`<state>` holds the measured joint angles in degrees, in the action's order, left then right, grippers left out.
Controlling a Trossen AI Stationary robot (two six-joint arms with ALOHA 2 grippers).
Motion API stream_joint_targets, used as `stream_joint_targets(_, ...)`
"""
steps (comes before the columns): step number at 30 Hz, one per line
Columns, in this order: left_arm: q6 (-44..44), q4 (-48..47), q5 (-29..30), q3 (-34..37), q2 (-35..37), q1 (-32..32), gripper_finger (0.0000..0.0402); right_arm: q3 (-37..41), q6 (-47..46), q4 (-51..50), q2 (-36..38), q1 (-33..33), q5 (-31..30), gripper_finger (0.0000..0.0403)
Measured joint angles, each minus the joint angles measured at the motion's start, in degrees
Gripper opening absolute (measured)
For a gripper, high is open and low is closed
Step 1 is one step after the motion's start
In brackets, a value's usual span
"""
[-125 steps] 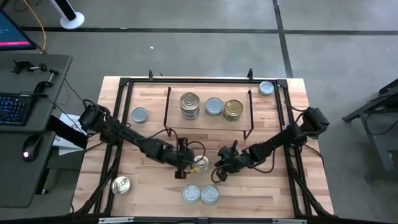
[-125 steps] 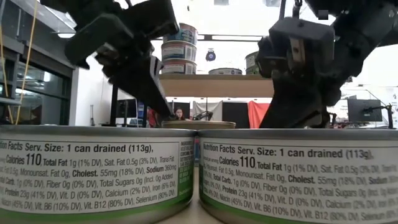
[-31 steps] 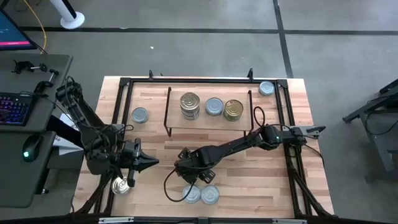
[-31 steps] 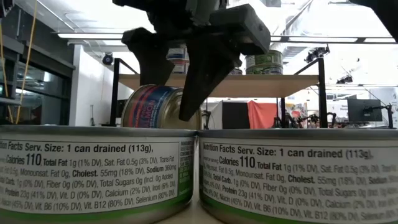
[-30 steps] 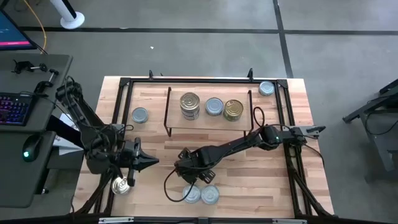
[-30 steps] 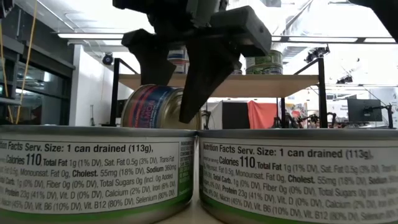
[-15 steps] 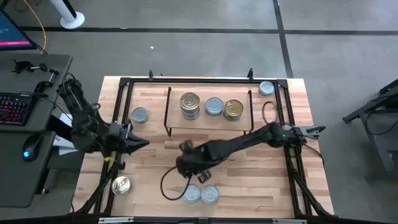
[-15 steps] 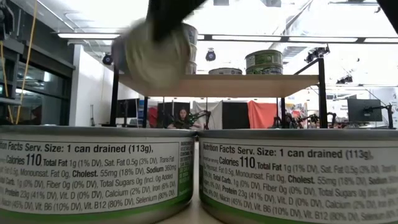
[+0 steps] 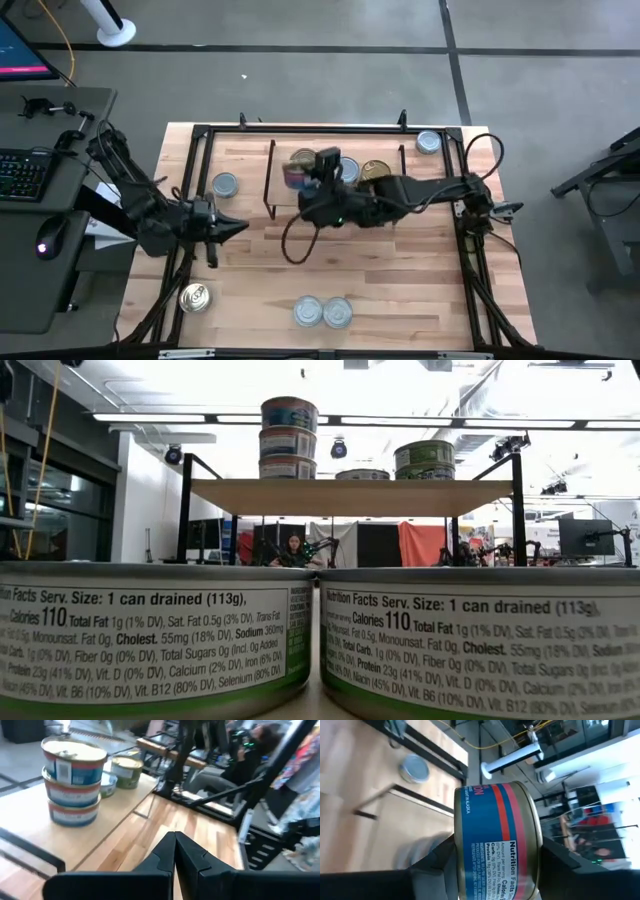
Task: Stack canned seafood by type on shelf
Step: Stack the blue-pink tuna can on top of the blue-pink tuna can on the shelf
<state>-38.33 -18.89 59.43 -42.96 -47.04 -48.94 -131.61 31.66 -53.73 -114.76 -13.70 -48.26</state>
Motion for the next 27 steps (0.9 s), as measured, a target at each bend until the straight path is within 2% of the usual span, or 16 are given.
stream_joint_targets(6, -9.3, -0.1, 2.2, 0.0, -7.8, 2.0, 0.0000, 1.1, 7.6, 0.1, -0.9, 5.3, -0.2, 0.0170)
stream_joint_targets(9, -13.9, 0.8, 2.1, 0.0, -11.1, 2.1, 0.0000, 2.7, 7.7, 1.5, -0.8, 6.7, 0.3, 0.0170)
stream_joint_targets(15, -15.4, 3.3, -3.5, 0.0, -15.4, 2.0, 0.0000, 3.2, 9.5, 1.0, -1.6, 7.7, -0.3, 0.0170)
stream_joint_targets(27, -16.6, 4.2, -5.0, 0.0, -16.3, 2.0, 0.0000, 3.2, 11.9, 0.7, -3.1, 9.2, 0.6, 0.0193)
